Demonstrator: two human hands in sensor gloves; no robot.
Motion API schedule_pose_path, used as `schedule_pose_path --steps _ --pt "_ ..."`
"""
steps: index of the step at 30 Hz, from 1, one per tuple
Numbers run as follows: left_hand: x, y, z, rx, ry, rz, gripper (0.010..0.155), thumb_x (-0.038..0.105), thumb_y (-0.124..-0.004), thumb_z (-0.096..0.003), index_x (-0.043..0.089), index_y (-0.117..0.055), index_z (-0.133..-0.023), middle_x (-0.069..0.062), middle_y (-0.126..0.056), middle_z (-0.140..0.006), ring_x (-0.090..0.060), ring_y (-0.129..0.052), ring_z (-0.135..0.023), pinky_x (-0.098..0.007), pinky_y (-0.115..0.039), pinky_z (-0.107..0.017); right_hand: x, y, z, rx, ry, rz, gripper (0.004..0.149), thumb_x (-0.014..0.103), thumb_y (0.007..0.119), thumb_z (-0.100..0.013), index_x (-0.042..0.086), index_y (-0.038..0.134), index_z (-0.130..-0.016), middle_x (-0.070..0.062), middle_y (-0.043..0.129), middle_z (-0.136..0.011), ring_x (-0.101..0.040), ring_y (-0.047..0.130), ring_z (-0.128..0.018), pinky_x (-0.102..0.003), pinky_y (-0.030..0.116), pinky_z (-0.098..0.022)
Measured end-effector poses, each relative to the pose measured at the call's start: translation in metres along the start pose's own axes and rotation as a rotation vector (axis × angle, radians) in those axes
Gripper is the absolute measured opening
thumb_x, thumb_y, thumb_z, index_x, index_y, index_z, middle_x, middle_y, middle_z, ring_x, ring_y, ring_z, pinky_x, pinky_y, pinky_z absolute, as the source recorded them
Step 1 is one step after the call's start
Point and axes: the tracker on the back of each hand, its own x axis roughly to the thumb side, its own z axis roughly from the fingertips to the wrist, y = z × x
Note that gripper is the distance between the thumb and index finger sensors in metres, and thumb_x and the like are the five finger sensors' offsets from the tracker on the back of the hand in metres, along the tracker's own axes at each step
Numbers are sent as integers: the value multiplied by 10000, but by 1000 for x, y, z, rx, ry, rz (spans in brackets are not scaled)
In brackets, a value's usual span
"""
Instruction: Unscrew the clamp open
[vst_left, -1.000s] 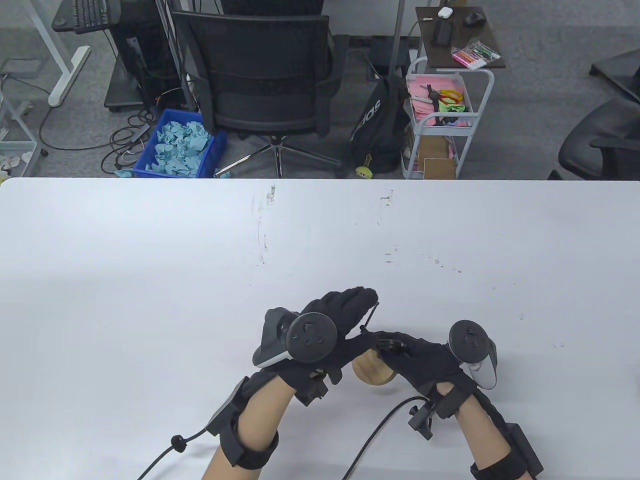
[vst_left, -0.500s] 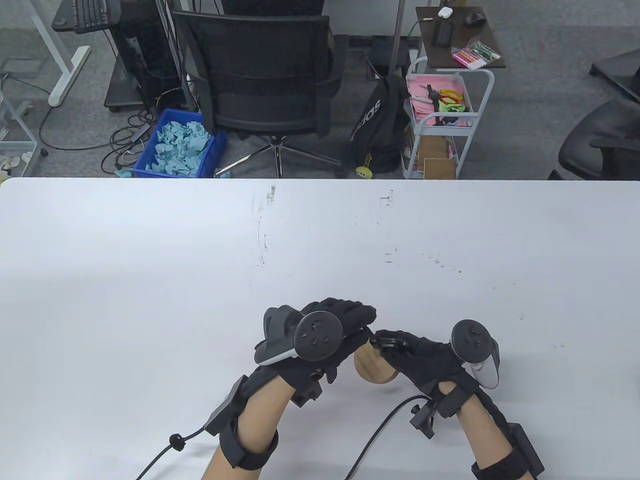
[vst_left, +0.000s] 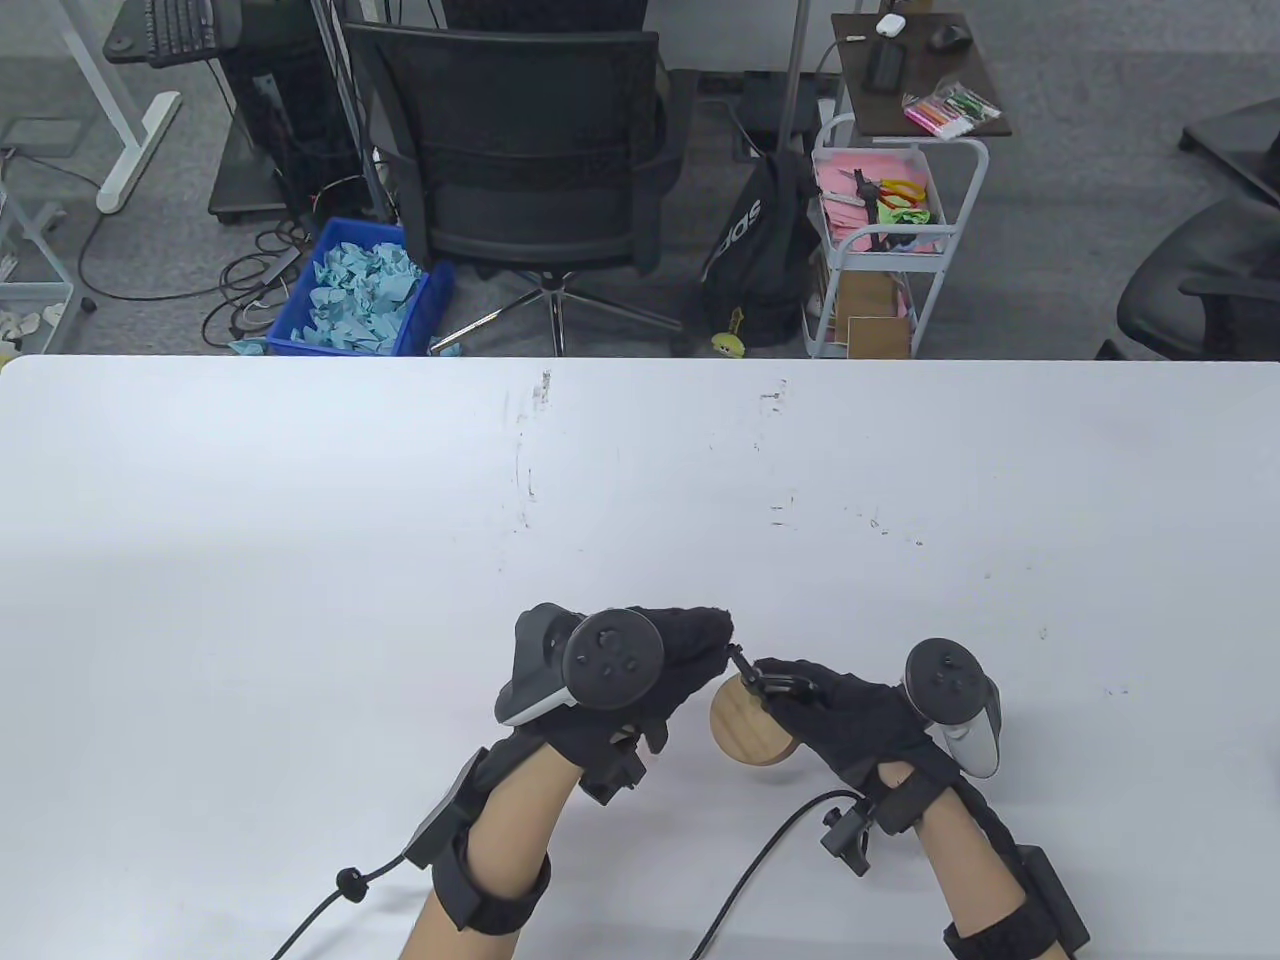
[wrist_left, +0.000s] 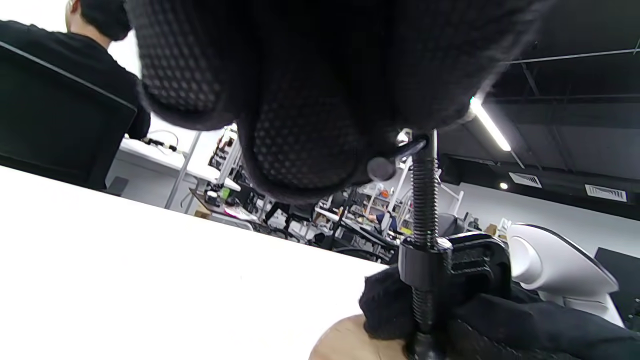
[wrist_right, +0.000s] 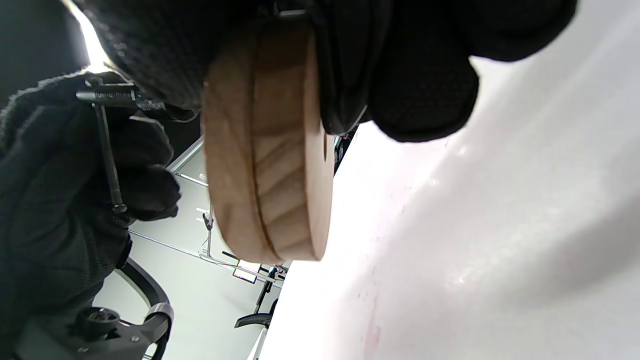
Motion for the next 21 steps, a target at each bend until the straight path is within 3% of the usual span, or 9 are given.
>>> schedule_pose_path --steps 3,6,10,14,17,19,21 --pt "-1 1 1 8 -3 -8 483 336 -856 -497 358 -763 -970 63 -945 -874 -148 -1065 -665 -367 -866 -573 1 -1 0 -5 -8 2 450 454 813 -429 380 820 -872 -159 721 -862 -191 951 -521 -513 713 -443" --pt "-2 -2 0 -54 -15 -18 607 329 -881 -487 412 -653 -1043 46 -827 -1021 -205 -973 -854 -442 -792 -679 0 -1 0 -7 -7 -3 452 456 811 -430 381 817 -875 -157 721 -862 -188 951 -521 -512 714 -442" --pt "0 -6 -2 -98 -33 3 868 366 -936 -447 380 -383 -1115 34 -803 -1043 -229 -947 -909 -473 -765 -712 1 -1 1 -7 -10 -1 450 456 811 -428 382 819 -872 -156 724 -860 -187 952 -519 -511 715 -441" --pt "2 -8 -2 -116 -39 -7 1008 457 -970 -374 365 -297 -1119 4 -750 -1081 -248 -922 -939 -494 -742 -727 0 -1 1 -8 -9 -6 449 455 811 -430 379 820 -872 -158 723 -861 -188 952 -519 -512 715 -441" --pt "3 -8 -1 -103 -62 4 916 496 -947 -376 447 -404 -1113 9 -732 -1104 -260 -899 -961 -506 -728 -736 1 0 1 -4 -11 4 450 458 809 -429 382 818 -873 -154 723 -861 -185 953 -519 -509 717 -441" --pt "5 -9 -2 -111 -80 38 731 496 -925 -395 464 -624 -1060 23 -751 -1096 -254 -894 -962 -508 -721 -740 2 1 1 0 -12 12 449 459 808 -429 383 819 -872 -155 725 -859 -183 954 -518 -508 719 -440" --pt "6 -10 -2 -100 -83 43 597 504 -884 -425 435 -734 -1000 31 -794 -1058 -232 -928 -914 -488 -736 -727 2 2 0 5 -9 13 451 458 809 -430 383 816 -874 -155 724 -861 -184 953 -520 -509 717 -442"
